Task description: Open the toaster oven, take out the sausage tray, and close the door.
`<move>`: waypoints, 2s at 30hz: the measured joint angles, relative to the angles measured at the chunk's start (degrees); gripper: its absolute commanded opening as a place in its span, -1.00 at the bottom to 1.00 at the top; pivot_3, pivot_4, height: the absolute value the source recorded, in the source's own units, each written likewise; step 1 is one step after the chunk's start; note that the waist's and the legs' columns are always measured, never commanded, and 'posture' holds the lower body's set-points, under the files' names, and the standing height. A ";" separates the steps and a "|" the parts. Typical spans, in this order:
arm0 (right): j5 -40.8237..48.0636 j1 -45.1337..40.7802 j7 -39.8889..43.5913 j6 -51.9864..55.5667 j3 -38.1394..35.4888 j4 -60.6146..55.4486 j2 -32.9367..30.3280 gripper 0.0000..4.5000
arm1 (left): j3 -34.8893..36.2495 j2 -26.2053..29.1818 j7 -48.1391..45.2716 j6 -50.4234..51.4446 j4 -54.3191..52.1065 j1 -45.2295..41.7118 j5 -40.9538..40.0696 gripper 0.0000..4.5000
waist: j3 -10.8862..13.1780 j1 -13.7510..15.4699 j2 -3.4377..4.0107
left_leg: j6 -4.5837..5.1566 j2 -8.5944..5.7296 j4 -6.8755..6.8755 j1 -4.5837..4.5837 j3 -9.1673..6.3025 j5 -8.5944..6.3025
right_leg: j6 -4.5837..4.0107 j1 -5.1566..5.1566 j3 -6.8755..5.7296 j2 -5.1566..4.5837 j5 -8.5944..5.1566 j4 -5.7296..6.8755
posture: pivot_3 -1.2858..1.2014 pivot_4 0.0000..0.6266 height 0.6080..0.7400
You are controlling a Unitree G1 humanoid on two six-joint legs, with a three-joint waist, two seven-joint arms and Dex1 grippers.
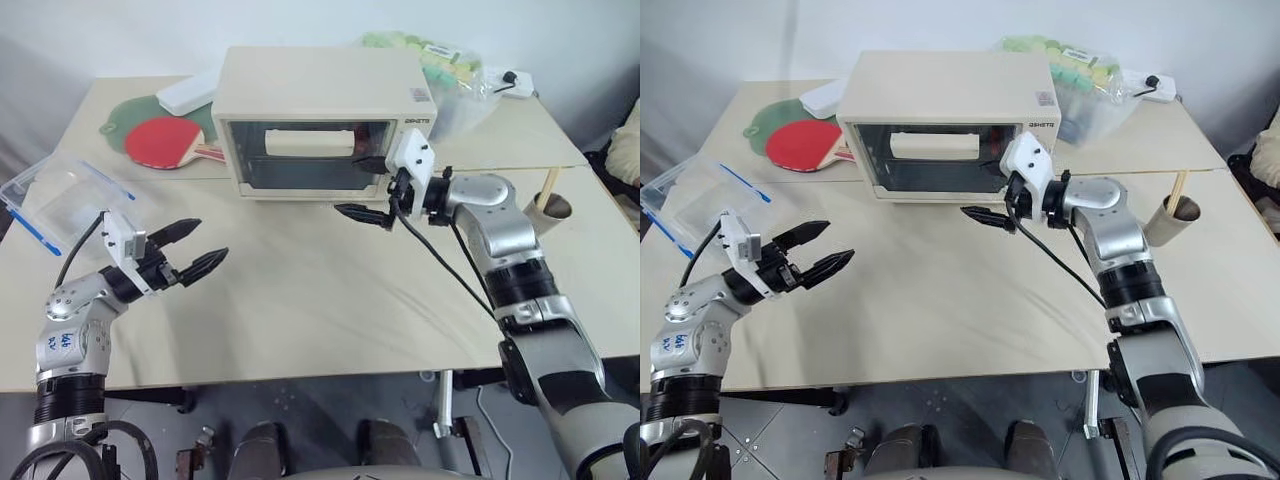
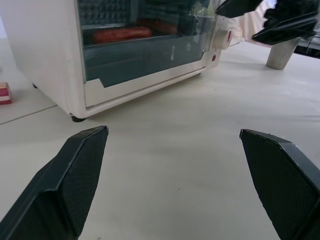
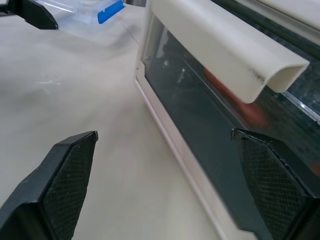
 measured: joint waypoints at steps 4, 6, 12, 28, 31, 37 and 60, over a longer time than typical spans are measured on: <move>-1.71 -5.33 1.40 -4.88 -0.02 7.47 1.23 0.99 | 0.08 -0.09 0.18 -0.03 -0.17 0.46 -0.07 1.00 | 0.00 -0.33 0.01 | 0.00 0.00 -0.02 0.00 0.01 0.00 | 0.00 -0.02 0.00 0.00 0.00 0.01 | 0.03 -0.52 1.00; -1.92 -7.27 2.45 -6.61 -0.04 8.99 1.89 0.99 | 0.08 -0.12 0.19 -0.06 -0.18 0.47 -0.08 1.00 | 0.00 -0.52 0.01 | 0.00 0.01 -0.03 0.00 0.00 0.00 | 0.00 -0.02 -0.01 0.00 0.00 0.03 | 0.03 -0.52 1.00; -1.34 -6.98 6.28 -5.45 -0.20 7.51 2.40 0.99 | 0.10 -0.05 0.42 0.27 -0.15 0.25 -0.15 1.00 | 0.00 -1.20 0.01 | -0.01 0.01 -0.09 0.00 -0.01 0.00 | 0.00 -0.04 -0.02 0.00 0.00 0.03 | 0.03 -0.52 1.00; 1.20 10.06 5.56 10.84 0.24 -22.68 1.79 1.00 | 3.60 9.56 -6.08 7.23 16.14 -15.53 -3.40 0.25 | 0.01 -2.34 0.00 | -0.11 0.04 -0.33 -0.06 0.11 0.00 | 0.00 -0.56 -0.10 -0.01 0.00 0.53 | 0.03 -0.52 1.00; 1.19 10.51 5.20 11.26 0.31 -23.43 1.88 1.00 | 3.32 10.90 -9.35 6.23 20.82 -19.53 -3.10 -0.18 | 0.01 -2.54 0.00 | -0.11 0.03 -0.34 -0.05 0.12 -0.01 | 0.00 -0.56 -0.10 -0.01 0.00 0.54 | 0.03 -0.52 1.00; 1.20 12.19 4.28 12.96 0.43 -26.23 1.84 1.00 | -0.68 10.44 -15.31 5.24 29.47 -27.21 -0.24 -0.92 | 0.00 -2.64 -0.01 | -0.12 0.03 -0.34 -0.05 0.09 0.00 | 0.00 -0.56 -0.15 -0.01 0.00 0.58 | 0.03 -0.52 1.00; 7.53 25.35 8.36 35.47 5.23 -53.93 -13.13 1.00 | -10.17 4.39 -22.92 0.93 47.94 -41.11 12.91 -0.98 | 0.04 -2.23 -0.13 | -0.11 0.03 -0.18 -0.09 0.05 -0.01 | 0.00 -0.57 -0.24 -0.01 0.00 0.63 | 0.03 -0.52 1.00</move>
